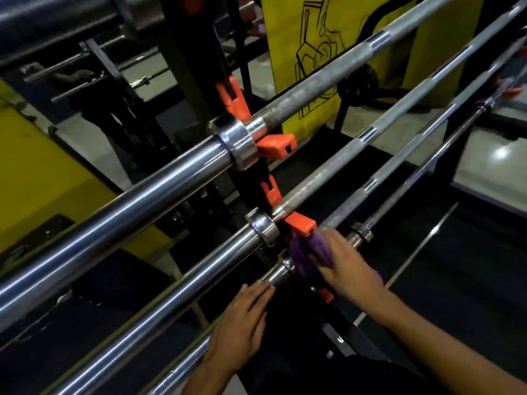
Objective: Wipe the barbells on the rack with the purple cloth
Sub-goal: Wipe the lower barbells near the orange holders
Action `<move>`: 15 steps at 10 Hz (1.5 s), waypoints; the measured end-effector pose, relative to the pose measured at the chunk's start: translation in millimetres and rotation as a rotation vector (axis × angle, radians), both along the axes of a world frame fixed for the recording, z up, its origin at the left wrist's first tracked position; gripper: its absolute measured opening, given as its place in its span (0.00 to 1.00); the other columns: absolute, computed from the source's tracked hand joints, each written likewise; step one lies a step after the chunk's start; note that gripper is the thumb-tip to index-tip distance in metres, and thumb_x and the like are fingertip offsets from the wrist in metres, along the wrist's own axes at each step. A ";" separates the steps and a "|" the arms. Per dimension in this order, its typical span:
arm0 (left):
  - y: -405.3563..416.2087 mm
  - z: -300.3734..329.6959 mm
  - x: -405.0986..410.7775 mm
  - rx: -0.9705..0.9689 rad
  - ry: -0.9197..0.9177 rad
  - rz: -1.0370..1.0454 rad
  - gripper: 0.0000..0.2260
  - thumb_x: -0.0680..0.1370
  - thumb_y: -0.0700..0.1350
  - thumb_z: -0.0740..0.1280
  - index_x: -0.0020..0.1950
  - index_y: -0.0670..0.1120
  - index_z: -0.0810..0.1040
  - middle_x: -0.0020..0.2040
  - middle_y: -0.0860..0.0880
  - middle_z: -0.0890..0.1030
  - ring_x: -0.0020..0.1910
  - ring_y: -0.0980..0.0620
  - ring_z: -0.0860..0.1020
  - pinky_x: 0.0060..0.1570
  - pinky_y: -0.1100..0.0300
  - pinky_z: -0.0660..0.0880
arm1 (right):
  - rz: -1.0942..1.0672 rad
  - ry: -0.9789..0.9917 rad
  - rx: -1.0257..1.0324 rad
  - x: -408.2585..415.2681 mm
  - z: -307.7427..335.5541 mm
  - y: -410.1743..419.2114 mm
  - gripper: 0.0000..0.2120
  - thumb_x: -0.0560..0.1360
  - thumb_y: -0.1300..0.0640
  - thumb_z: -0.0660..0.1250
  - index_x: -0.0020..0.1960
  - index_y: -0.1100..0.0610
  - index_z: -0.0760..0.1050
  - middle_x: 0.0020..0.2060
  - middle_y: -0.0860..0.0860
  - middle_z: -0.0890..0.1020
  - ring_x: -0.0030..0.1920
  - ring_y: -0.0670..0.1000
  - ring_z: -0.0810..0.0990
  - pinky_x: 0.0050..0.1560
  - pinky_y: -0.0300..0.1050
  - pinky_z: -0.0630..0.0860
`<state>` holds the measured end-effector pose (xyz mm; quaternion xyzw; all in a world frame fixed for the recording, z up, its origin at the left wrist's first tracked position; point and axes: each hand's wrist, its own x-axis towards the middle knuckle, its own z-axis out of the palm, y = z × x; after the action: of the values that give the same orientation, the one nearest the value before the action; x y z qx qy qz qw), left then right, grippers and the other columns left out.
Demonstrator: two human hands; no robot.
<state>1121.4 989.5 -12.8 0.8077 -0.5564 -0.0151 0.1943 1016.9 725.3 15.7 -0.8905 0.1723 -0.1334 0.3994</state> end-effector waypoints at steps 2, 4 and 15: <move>38.2 -9.6 12.9 0.103 0.050 0.058 0.25 0.82 0.48 0.61 0.79 0.48 0.63 0.80 0.54 0.61 0.77 0.56 0.62 0.73 0.58 0.66 | 0.031 0.381 -0.210 45.2 -13.3 6.7 0.34 0.71 0.29 0.64 0.70 0.47 0.66 0.59 0.50 0.75 0.53 0.57 0.82 0.52 0.56 0.80; 54.2 -12.9 19.4 0.111 0.146 0.031 0.30 0.83 0.50 0.61 0.82 0.55 0.52 0.81 0.58 0.54 0.78 0.60 0.58 0.74 0.62 0.61 | 0.248 0.511 -0.129 51.6 19.7 -18.3 0.18 0.76 0.40 0.70 0.56 0.53 0.76 0.47 0.52 0.83 0.49 0.54 0.82 0.50 0.47 0.77; 106.8 -20.7 33.9 0.199 0.137 -0.052 0.27 0.85 0.51 0.54 0.82 0.52 0.48 0.82 0.59 0.45 0.79 0.59 0.53 0.72 0.65 0.62 | -0.468 -0.073 -0.114 26.3 -36.7 144.6 0.33 0.62 0.72 0.67 0.66 0.57 0.72 0.60 0.51 0.74 0.60 0.52 0.72 0.62 0.50 0.71</move>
<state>1155.3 1096.4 -33.5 0.8053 -0.5584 -0.1304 0.1505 1043.3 870.0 -21.0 -0.8421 0.3515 -0.2638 0.3126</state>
